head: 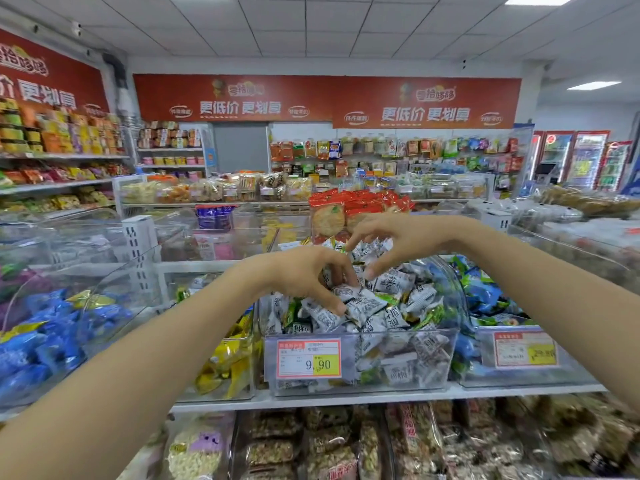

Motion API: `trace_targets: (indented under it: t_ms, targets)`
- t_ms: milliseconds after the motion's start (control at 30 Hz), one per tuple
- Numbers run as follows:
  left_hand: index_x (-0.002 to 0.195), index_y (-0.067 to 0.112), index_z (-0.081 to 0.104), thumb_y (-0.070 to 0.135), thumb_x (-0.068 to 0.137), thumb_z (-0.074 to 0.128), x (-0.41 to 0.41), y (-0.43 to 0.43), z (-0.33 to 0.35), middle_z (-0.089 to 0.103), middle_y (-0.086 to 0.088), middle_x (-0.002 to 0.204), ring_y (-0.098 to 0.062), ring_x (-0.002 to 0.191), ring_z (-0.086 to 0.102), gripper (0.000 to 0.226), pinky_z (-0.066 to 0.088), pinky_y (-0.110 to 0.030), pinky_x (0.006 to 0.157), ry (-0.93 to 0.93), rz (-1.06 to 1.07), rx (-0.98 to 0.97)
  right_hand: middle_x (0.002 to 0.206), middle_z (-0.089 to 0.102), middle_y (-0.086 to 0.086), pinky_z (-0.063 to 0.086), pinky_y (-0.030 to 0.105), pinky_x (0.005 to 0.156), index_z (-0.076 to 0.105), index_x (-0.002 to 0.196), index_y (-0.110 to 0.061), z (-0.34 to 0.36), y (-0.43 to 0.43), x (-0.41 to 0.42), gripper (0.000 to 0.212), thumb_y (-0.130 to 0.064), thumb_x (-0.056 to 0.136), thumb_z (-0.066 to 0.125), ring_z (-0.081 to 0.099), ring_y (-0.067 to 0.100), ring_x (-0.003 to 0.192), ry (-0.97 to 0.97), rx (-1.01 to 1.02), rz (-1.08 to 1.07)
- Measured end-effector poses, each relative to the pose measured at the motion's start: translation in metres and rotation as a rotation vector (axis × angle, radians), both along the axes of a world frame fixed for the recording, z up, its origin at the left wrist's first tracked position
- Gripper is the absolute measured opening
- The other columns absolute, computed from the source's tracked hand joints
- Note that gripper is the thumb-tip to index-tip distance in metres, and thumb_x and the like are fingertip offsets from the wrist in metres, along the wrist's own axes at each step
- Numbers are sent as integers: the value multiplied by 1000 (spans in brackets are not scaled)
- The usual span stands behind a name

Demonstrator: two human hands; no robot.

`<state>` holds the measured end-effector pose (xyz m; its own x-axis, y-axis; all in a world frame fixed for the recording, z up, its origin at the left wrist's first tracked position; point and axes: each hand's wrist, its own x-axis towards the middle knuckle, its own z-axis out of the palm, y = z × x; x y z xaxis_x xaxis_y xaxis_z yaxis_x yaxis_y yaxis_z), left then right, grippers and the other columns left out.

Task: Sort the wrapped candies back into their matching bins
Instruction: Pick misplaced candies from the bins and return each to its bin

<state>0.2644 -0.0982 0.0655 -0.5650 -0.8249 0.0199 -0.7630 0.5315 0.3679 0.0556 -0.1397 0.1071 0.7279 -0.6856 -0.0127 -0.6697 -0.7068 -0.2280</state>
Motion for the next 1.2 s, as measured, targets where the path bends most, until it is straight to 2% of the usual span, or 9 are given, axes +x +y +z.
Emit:
trace_targets:
  t_ms: [133, 367, 467, 567, 667, 833, 967, 1067, 1200]
  targets:
    - [101, 24, 68, 24, 78, 80, 1, -9, -3, 68, 2, 95, 4, 70, 57, 26, 49, -18, 68, 59, 70, -170, 128, 35, -12, 36, 40, 106, 43, 130, -41, -14, 2, -1, 69, -54, 71, 77, 37, 14, 123, 250, -13, -20]
    - [87, 24, 72, 30, 83, 75, 9, 5, 13, 72, 3, 91, 3, 71, 60, 8, 45, -14, 65, 132, 157, -267, 107, 49, -10, 44, 36, 91, 60, 102, -26, -30, -18, 9, 36, -33, 74, 81, 50, 16, 106, 60, -215, -14]
    - [82, 19, 73, 34, 84, 72, 2, 29, 26, 71, 3, 80, -5, 65, 61, 16, 50, -23, 63, 176, 62, -131, 109, 56, -12, 45, 32, 93, 66, 99, -27, -18, -12, 4, 25, -33, 78, 77, 54, 10, 103, -91, -203, -5]
    - [97, 17, 73, 25, 86, 73, -5, 43, 25, 71, -6, 93, -27, 78, 67, 14, 57, -40, 74, 11, -33, 140, 93, 69, -6, 50, 22, 75, 70, 99, -18, 0, 6, -8, 17, -25, 85, 72, 63, 7, 84, -112, 58, 72]
    - [124, 28, 62, 25, 85, 74, -5, 40, 16, 60, 2, 117, -14, 89, 62, 41, 53, -31, 83, -207, 7, 110, 90, 71, 4, 54, 27, 71, 70, 109, -18, -2, 13, -12, 24, -22, 86, 71, 67, 18, 79, 169, 297, 71]
    - [114, 23, 68, 16, 86, 71, -10, 25, 9, 65, 9, 105, -2, 84, 57, 29, 51, -26, 82, -187, 86, -137, 82, 58, 6, 46, 29, 66, 63, 123, -27, -15, -1, -3, 42, -23, 82, 75, 53, 15, 67, 208, 165, 9]
    - [113, 22, 68, 15, 84, 74, -4, 11, 3, 62, 2, 103, -17, 95, 60, 30, 52, -34, 85, -229, 222, -340, 89, 61, 3, 47, 30, 71, 65, 115, -30, -13, -7, 0, 37, -18, 81, 75, 54, 15, 74, 90, 18, -40]
    - [116, 23, 66, 19, 84, 74, 4, 13, 6, 60, 6, 97, -14, 91, 59, 33, 52, -32, 85, -113, 279, -358, 101, 63, -2, 52, 27, 81, 65, 119, -24, -10, -3, -5, 36, -14, 85, 71, 61, 18, 93, 4, -77, -47]
    - [119, 23, 65, 31, 86, 71, 7, 22, 20, 56, 6, 108, -12, 101, 53, 35, 42, -27, 85, -32, 287, -447, 115, 53, -16, 45, 22, 90, 59, 127, -25, 4, 7, -13, 38, -27, 89, 67, 53, 1, 100, -106, -133, -46]
